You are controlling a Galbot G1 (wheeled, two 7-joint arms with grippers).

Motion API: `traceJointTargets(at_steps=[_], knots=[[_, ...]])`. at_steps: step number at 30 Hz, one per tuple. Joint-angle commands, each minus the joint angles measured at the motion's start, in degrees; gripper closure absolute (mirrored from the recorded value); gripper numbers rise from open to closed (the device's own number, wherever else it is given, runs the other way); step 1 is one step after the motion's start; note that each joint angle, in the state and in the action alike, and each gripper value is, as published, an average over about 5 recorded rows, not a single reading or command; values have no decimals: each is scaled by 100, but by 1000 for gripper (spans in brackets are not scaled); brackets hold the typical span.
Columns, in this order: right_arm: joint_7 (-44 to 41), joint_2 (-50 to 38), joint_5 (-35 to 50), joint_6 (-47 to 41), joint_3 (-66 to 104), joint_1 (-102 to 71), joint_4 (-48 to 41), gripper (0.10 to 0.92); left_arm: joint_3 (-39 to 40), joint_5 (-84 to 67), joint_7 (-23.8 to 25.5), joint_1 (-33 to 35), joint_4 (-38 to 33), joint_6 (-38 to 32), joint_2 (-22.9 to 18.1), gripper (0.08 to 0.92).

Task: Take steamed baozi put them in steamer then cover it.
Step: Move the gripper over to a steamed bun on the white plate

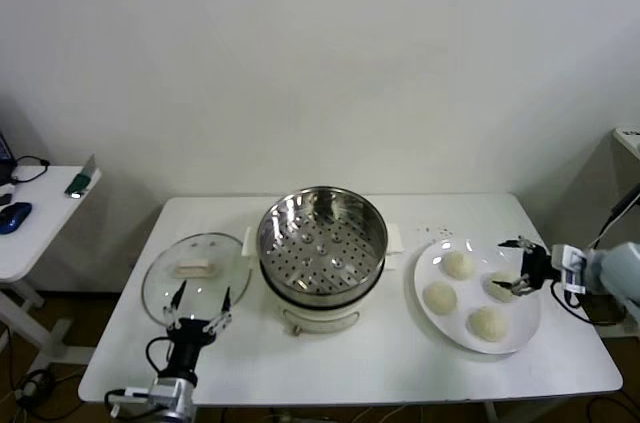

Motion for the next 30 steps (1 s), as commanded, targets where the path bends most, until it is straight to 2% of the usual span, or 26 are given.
traceJointTargets(at_steps=[1,5,10,21,30], knots=[[-821,102,-327,184,-2862,2913,-1100,203,-24,-18,-3,-75,22,64,22,177],[-903,434,75,131,-4268,3719,-1274,203,-41,-23,-7,-99,35,105,35,177],[-879,931,261,79,-4947,3972,-1678,203,-43,-19,-8,-110,36,131,54,177],[-746,1728,67,132,-4847,3564,-2546,203,-103,-49,-21,-102,52,160,119,177],[-673,2052,-149,223,-4609,3235,-2856,203,-144,-49,-27,-113,121,148,122,177]])
